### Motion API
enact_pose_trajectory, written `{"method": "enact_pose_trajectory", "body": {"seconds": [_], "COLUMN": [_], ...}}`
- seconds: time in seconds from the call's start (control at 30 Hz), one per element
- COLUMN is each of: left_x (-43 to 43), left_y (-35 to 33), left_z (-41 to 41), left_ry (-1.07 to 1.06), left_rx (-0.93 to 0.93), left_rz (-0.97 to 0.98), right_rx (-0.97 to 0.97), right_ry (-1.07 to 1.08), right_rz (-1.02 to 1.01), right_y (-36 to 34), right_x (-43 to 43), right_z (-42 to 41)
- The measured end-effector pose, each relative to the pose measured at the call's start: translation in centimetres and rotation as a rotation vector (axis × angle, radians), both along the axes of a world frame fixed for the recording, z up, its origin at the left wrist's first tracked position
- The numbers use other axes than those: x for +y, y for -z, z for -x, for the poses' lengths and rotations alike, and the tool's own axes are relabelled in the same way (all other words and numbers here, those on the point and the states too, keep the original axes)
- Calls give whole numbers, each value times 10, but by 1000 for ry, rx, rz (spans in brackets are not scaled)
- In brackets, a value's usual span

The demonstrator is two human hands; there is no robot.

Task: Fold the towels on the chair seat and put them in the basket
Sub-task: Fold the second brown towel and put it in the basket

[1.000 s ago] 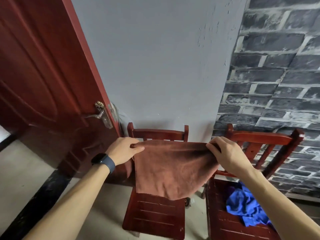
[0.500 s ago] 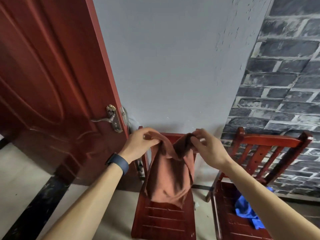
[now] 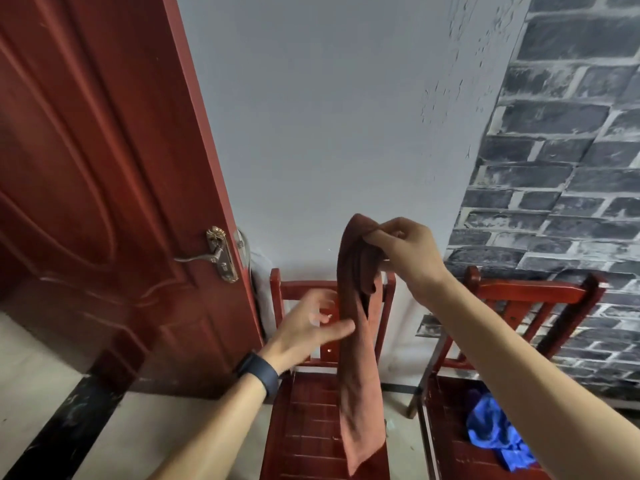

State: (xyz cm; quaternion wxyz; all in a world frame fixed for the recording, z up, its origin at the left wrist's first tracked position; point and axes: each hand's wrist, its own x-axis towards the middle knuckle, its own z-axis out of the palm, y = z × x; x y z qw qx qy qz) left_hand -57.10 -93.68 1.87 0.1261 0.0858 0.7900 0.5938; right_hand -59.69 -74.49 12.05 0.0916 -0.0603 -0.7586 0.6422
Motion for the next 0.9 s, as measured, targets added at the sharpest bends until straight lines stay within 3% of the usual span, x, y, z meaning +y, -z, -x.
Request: {"method": "enact_pose_trajectory", "body": {"seconds": [0.1, 0.2, 0.3, 0.4, 0.5, 0.57, 0.7, 0.8, 0.9], "left_x": [16, 32, 40, 40, 38, 36, 36, 35, 30], "left_y": [38, 47, 36, 22, 20, 20, 22, 25, 33], "left_z": [-12, -6, 4, 11, 18, 20, 17, 17, 20], "left_ry": [51, -59, -93, -153, -123, -26, 136, 151, 113], "left_rx": [5, 50, 78, 31, -110, -183, -329, -227, -45], "left_rz": [270, 244, 189, -6, -153, -142, -186, -62, 160], "right_rx": [-69, -71, -11, -71, -113, -114, -148, -226, -218], "right_ry": [-91, -158, -98, 120, -45, -110, -30, -71, -67], "right_rz": [217, 449, 498, 132, -192, -196, -108, -64, -278], "right_y": [-16, -21, -5, 44, 98, 118, 133, 138, 142], "right_x": [-8, -6, 13, 33, 33, 28, 26, 26, 24], "right_z": [0, 3, 5, -15, -52, -66, -63, -61, -66]}}
